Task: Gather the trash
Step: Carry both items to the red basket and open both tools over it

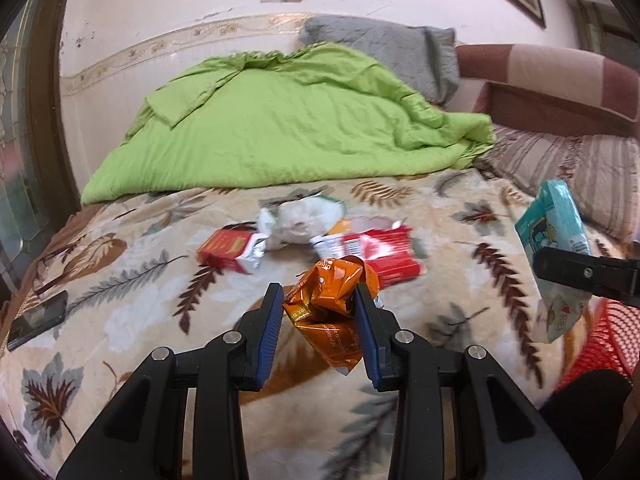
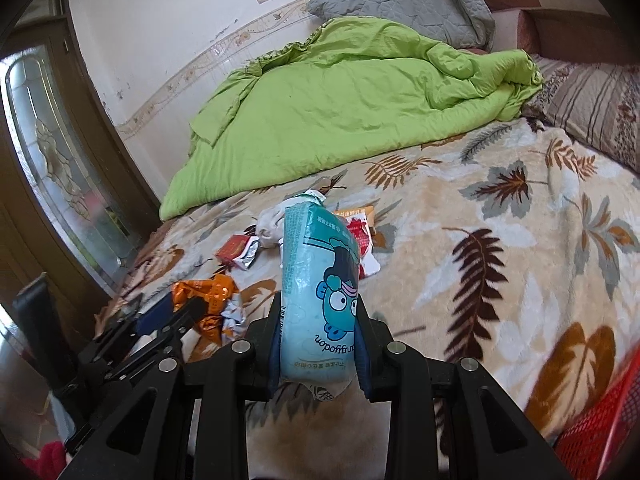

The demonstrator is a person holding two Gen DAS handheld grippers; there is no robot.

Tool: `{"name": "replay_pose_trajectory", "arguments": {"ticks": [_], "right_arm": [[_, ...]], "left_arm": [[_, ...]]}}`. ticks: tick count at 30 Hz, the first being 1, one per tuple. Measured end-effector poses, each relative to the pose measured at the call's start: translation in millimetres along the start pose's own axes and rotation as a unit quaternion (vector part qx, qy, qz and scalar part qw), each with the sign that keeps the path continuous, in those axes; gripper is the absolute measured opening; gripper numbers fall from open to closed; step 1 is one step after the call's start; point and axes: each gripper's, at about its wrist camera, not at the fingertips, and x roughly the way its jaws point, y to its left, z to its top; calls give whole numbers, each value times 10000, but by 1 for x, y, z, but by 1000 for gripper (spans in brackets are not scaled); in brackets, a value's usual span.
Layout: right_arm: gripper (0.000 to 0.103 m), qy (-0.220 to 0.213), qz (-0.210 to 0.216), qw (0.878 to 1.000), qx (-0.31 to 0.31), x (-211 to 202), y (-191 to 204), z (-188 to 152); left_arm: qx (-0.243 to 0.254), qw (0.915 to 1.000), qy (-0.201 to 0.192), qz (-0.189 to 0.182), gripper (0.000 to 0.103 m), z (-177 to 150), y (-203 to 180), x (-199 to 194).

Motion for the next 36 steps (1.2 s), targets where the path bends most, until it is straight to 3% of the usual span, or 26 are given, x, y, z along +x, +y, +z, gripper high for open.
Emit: {"name": "replay_pose_trajectory", "arguments": {"ticks": [6,10,15,19,21,24,25,26,27,30,36], "right_arm": [[32,-281,-70,9994,193,-67,-33,-5],[32,-569,-493,9958,526,-118,-74,-5],[32,-805,-1191,9847,988,-176,-131,-13],[33,-906,-1718,9716,1353,-213,-172,-29],[34,-932,-1902,9651,1543,-223,-187,-35],[37,-927,-2033,9570,1850,-238,-210,-48],[39,-907,-2066,9548,1933,-240,-215,-52],[48,-883,-2084,9538,1975,-242,-219,-53],[53,-853,-2113,9522,2035,-243,-223,-55],[55,-873,-2229,9472,2132,-248,-231,-59],[58,-902,-2046,9520,2091,-244,-227,-52]], "left_arm": [[260,9966,-119,-773,34,14,-42,-20],[452,9854,-131,-1636,34,32,-89,-33],[794,9588,91,-2727,34,45,-164,-41],[936,9266,666,-3580,34,40,-232,-35],[1057,9149,878,-3797,34,35,-260,-32],[1284,9049,1008,-3930,36,25,-292,-28],[1357,9018,1111,-3950,45,23,-302,-25],[1410,8995,1206,-3957,54,20,-308,-22],[1431,8982,1237,-3968,55,19,-312,-20],[1402,9005,1132,-3957,59,20,-305,-25],[1086,9201,1053,-3612,67,25,-261,-20]]}}
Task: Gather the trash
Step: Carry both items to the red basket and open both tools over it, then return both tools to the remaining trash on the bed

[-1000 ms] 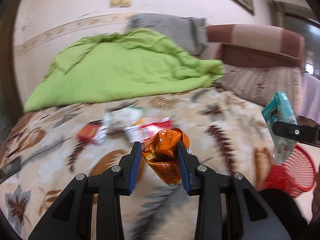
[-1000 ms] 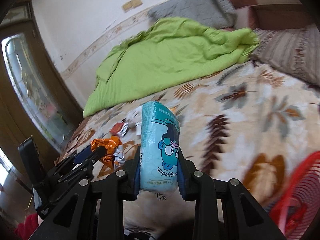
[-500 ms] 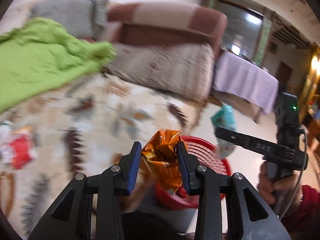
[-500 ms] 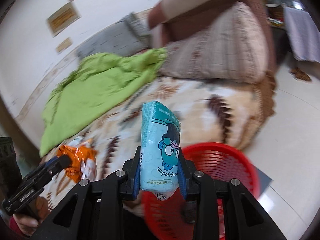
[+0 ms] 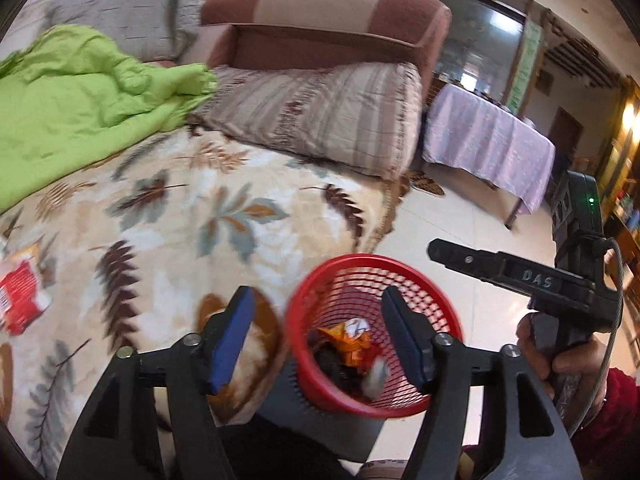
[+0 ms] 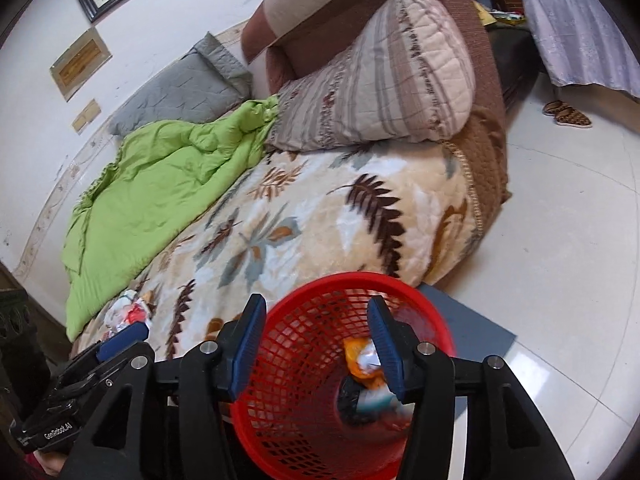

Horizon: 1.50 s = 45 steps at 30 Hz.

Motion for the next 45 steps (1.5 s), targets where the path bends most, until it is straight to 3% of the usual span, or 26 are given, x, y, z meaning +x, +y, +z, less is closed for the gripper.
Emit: {"name": "replay_pose_trajectory", "arguments": {"ticks": [6,12,16,26,33,40,43,44,45], "right_arm": [[61,312,584,9973,-315,24,48,-9],[61,854,1124,9864,-838,60,111,-26],[61,1134,1388,9763,-1210,84,156,-36],[67,2099,1983,9376,-1938,187,269,-53],[67,2534,1874,9285,-1964,283,321,-50],[67,2615,1759,9291,-1934,341,346,-49],[65,2951,2086,9144,-1824,345,346,-63],[60,3057,2190,9080,-1849,343,347,-68],[48,3190,2311,8981,-1956,337,349,-75]], "left_arm": [[-285,9972,-84,688,69,-16,56,-35],[-912,9849,-377,1425,71,-38,133,-82],[-1614,9673,-569,1873,71,-57,195,-111],[-2431,9130,-827,3171,71,-96,307,-157],[-2720,9047,-654,3212,71,-109,341,-162],[-2964,8984,-659,3174,71,-113,359,-165],[-3008,8984,-716,3120,71,-114,361,-168],[-3024,8981,-722,3111,71,-114,361,-169],[-3050,8977,-734,3095,71,-114,362,-169]]}}
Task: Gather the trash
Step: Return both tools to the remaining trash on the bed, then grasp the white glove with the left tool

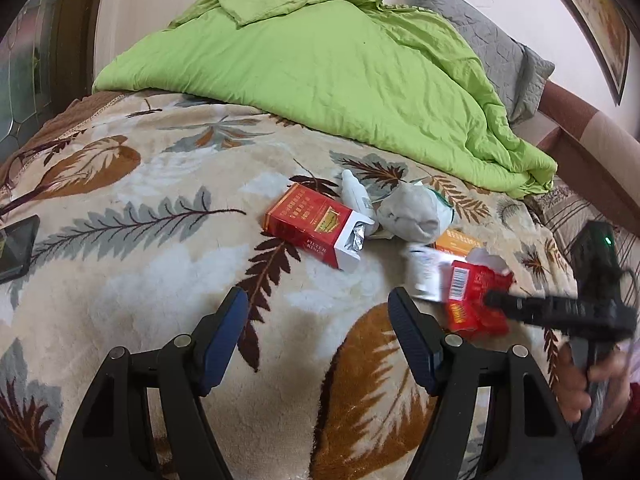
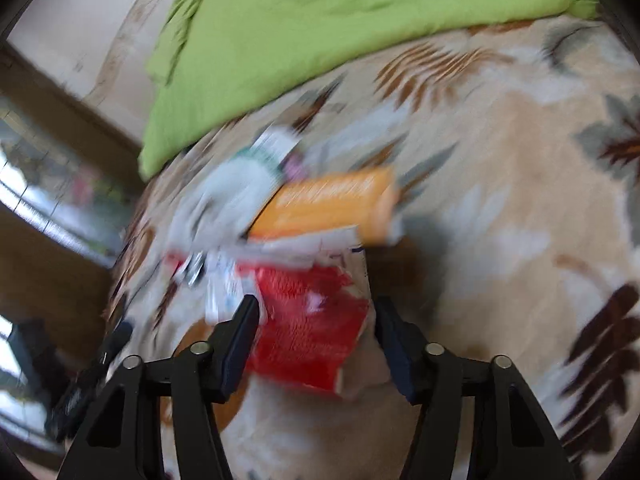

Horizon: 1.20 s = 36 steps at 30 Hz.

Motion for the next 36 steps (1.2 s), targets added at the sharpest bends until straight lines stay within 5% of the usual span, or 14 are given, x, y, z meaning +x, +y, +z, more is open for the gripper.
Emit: {"name": "replay_pose_trajectory", "arguments": {"ticks": [3,7,14,21,25,32,36], "right_arm": [[27,140,98,9994,-294,-5,17,-14],[14,-30,202,9996,-175,-21,33,-28],[21,-303,425,9985,-141,-23,60,-39],[21,-302,-131,9981,-521,-10,71,-42],[11,-388,-41,9983,-431,-18,62,-41],[8,-1358,-287,9901,-187,-71,48,-40],[8,-1686,-467,9845,94,-89,32,-36]], "left_arm": [[-28,10000,-3,-41,71,1,-1,0],[2,10000,7,-60,71,1,-5,1],[-26,10000,49,-22,71,0,-7,5],[11,10000,3,-81,71,1,-10,7],[296,9992,-118,-243,71,8,-31,9],[909,9950,-254,-326,79,39,-76,31],[1067,9937,100,-314,79,57,-92,71]]}}
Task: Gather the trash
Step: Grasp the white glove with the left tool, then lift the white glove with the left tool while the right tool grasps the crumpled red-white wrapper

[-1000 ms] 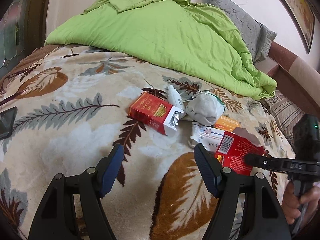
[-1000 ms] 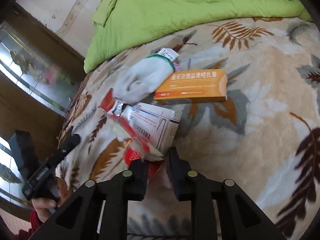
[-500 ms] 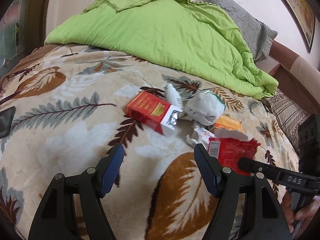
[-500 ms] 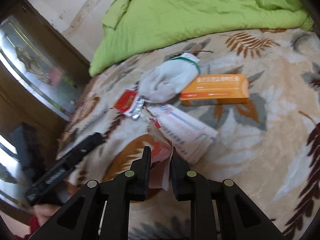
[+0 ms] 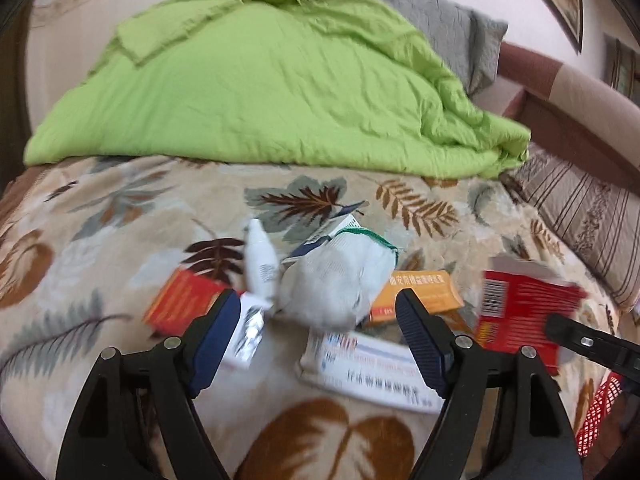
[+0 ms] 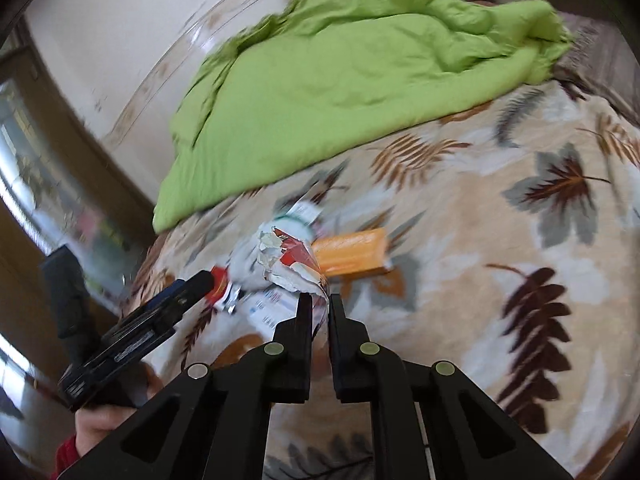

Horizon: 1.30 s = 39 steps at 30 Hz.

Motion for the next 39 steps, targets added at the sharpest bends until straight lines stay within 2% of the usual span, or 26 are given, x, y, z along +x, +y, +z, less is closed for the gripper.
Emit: {"name": "replay_pose_trajectory", "arguments": {"ticks": [2,3,4,5,6,7,10,13,21,26,31,37,39], "right_arm": [[8,-49,-42,9999,141,-1,-8,4],[8,-56,-50,9998,200,-1,-11,6],[8,-52,-51,9997,254,-1,-14,7],[8,-44,-51,9996,281,0,-15,8],[8,-40,-53,9996,288,0,-14,8],[8,-39,-51,9996,277,0,-13,9],[8,-62,-48,9997,227,0,-12,8],[8,-79,-42,9997,206,0,-10,7],[8,-131,63,9999,71,-8,5,-6],[8,-60,168,9997,-136,-18,19,-26],[8,-104,173,9991,-383,-34,28,-48],[8,-31,129,9990,-416,-39,29,-60],[8,-55,73,9988,-491,-40,31,-61]], "left_arm": [[-76,9993,362,-83,79,5,1,28],[-132,9990,423,-88,78,6,2,34],[-230,9987,437,-110,74,7,3,42],[-273,9984,458,-176,58,6,3,46],[-275,9980,529,-190,47,5,2,50],[-261,9979,571,-169,40,5,1,52],[-202,9988,423,-116,36,-2,-3,41],[-210,9991,312,-180,35,-8,-4,20],[-64,9998,-165,-91,35,-34,-6,-64],[22,9982,-447,391,36,-76,-12,-117],[-65,9958,-634,654,36,-106,-15,-135],[56,9928,-728,954,36,-111,-11,-132],[50,9931,-697,946,36,-111,-10,-129]]}}
